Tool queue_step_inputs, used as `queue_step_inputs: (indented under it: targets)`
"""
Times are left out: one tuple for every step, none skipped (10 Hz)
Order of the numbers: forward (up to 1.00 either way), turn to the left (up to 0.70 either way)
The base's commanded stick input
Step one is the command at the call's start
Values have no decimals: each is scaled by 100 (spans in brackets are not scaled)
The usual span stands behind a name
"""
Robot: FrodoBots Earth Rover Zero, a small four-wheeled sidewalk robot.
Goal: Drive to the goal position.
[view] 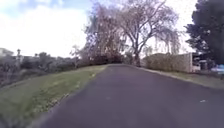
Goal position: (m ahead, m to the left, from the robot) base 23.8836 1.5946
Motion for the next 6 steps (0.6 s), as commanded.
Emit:
queue_step_inputs:
  targets:
    - [85,0]
    - [85,0]
    - [85,-3]
    - [85,-10]
    - [85,-34]
    - [85,-34]
